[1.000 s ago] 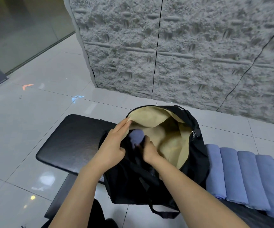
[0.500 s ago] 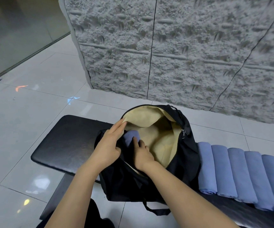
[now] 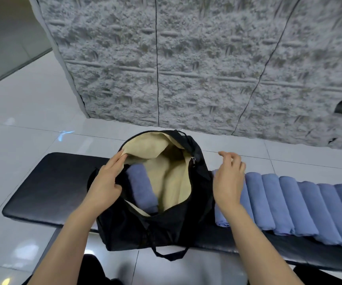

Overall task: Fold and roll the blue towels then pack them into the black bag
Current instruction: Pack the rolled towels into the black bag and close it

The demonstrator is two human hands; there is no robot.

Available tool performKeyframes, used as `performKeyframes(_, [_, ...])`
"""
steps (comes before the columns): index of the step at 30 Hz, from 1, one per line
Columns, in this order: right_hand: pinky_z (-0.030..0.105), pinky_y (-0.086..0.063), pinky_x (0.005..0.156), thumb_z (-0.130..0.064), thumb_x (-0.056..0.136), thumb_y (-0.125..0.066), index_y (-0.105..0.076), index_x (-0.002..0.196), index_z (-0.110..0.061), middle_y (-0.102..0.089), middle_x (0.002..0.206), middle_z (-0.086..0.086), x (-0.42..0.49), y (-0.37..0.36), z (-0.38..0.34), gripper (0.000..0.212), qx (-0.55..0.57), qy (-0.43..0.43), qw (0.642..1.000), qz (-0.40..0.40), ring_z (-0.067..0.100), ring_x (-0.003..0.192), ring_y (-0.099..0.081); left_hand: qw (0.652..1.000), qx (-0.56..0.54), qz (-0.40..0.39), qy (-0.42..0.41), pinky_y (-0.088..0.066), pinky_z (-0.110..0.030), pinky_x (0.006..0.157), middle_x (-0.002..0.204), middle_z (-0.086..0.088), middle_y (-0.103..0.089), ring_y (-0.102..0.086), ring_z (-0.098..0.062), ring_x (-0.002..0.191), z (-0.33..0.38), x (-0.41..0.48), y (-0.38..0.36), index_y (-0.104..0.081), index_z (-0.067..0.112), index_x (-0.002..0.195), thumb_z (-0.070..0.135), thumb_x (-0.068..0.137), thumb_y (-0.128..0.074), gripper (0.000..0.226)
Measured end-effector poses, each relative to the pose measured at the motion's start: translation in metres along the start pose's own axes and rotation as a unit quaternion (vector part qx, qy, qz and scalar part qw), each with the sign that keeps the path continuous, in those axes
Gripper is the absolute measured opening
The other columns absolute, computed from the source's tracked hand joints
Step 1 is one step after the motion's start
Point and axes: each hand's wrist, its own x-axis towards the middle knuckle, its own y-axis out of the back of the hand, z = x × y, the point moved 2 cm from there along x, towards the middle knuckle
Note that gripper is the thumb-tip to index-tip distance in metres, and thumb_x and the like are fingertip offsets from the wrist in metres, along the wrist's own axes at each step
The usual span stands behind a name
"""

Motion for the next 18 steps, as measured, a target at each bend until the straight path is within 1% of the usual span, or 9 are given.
performKeyframes(1, [0.04, -0.043, 0.079, 0.011, 0.083, -0.045, -0.044, 0.132, -0.009, -0.041, 0.133, 0.015, -0.003, -0.007, 0.017, 0.053, -0.041, -0.049, 0.996, -0.06, 0.034, 0.106, -0.042, 1.0, -0.001, 0.0, 0.0, -0.029, -0.021, 0.1, 0.153, 0.02, -0.018, -0.029, -0.017, 0.138, 0.0, 0.0, -0.001, -0.029, 0.026, 0.147, -0.02, 0.064, -0.046, 0.096])
performKeyframes(3, [0.038, -0.041, 0.086, 0.0, 0.091, -0.043, -0.031, 0.139, -0.008, -0.034, 0.139, 0.017, -0.012, -0.023, 0.044, 0.051, -0.096, -0.122, 0.971, -0.183, 0.035, 0.117, -0.037, 1.0, -0.002, 0.001, 0.001, -0.029, -0.019, 0.099, 0.152, 0.021, -0.018, -0.029, -0.015, 0.138, 0.001, 0.0, -0.001, -0.03, 0.025, 0.147, -0.02, 0.064, -0.046, 0.096])
performKeyframes(5, [0.036, -0.04, 0.091, -0.013, 0.096, -0.044, -0.028, 0.138, -0.004, -0.035, 0.139, 0.017, -0.02, -0.037, 0.057, 0.046, -0.114, -0.151, 0.948, -0.257, 0.033, 0.125, -0.033, 1.0, -0.002, 0.002, 0.001, -0.029, -0.018, 0.098, 0.152, 0.021, -0.017, -0.028, -0.014, 0.138, 0.001, 0.001, -0.001, -0.03, 0.025, 0.147, -0.02, 0.065, -0.046, 0.096])
performKeyframes(8, [0.035, -0.039, 0.094, -0.02, 0.095, -0.047, -0.038, 0.13, 0.001, -0.04, 0.136, 0.017, -0.02, -0.047, 0.06, 0.042, -0.119, -0.163, 0.932, -0.3, 0.031, 0.127, -0.033, 1.0, -0.005, 0.0, 0.004, -0.03, -0.018, 0.096, 0.151, 0.022, -0.017, -0.029, -0.012, 0.137, -0.001, 0.002, -0.002, -0.029, 0.027, 0.147, -0.02, 0.065, -0.046, 0.096])
performKeyframes(10, [0.036, -0.039, 0.096, -0.025, 0.094, -0.052, -0.041, 0.128, 0.001, -0.043, 0.134, 0.018, -0.016, -0.049, 0.06, 0.044, -0.133, -0.173, 0.921, -0.324, 0.032, 0.127, -0.035, 1.0, -0.004, -0.001, 0.003, -0.031, -0.019, 0.095, 0.152, 0.023, -0.017, -0.03, -0.012, 0.135, -0.003, 0.002, -0.002, -0.029, 0.028, 0.147, -0.02, 0.064, -0.045, 0.097])
performKeyframes(12, [0.036, -0.041, 0.092, -0.024, 0.093, -0.055, -0.037, 0.129, 0.002, -0.046, 0.132, 0.019, -0.011, -0.05, 0.059, 0.049, -0.128, -0.183, 0.912, -0.344, 0.033, 0.124, -0.043, 1.0, -0.004, 0.001, 0.001, -0.031, -0.018, 0.095, 0.152, 0.022, -0.018, -0.03, -0.012, 0.136, -0.004, 0.002, -0.002, -0.029, 0.027, 0.147, -0.02, 0.064, -0.045, 0.097])
performKeyframes(13, [0.036, -0.043, 0.085, -0.02, 0.092, -0.056, -0.033, 0.13, 0.003, -0.048, 0.131, 0.02, -0.009, -0.051, 0.058, 0.051, -0.113, -0.191, 0.909, -0.353, 0.034, 0.12, -0.048, 1.0, -0.005, 0.001, 0.002, -0.03, -0.017, 0.095, 0.153, 0.021, -0.018, -0.029, -0.011, 0.136, -0.003, 0.003, -0.002, -0.03, 0.027, 0.147, -0.02, 0.064, -0.045, 0.097])
performKeyframes(15, [0.032, -0.041, 0.073, -0.011, 0.09, -0.057, -0.026, 0.132, 0.006, -0.051, 0.126, 0.021, -0.008, -0.053, 0.058, 0.055, -0.078, -0.209, 0.904, -0.365, 0.036, 0.112, -0.054, 1.0, -0.006, -0.001, 0.002, -0.029, -0.016, 0.096, 0.153, 0.02, -0.018, -0.028, -0.011, 0.137, -0.003, 0.003, -0.002, -0.03, 0.026, 0.147, -0.02, 0.064, -0.045, 0.096])
performKeyframes(18, [0.032, -0.041, 0.072, -0.007, 0.085, -0.06, -0.02, 0.14, 0.004, -0.05, 0.125, 0.022, -0.007, -0.053, 0.062, 0.069, 0.013, -0.221, 0.909, -0.353, 0.035, 0.106, -0.054, 1.0, -0.004, -0.005, 0.004, -0.028, -0.016, 0.098, 0.154, 0.02, -0.017, -0.026, -0.01, 0.138, -0.003, 0.003, -0.002, -0.028, 0.027, 0.148, -0.02, 0.065, -0.045, 0.097])
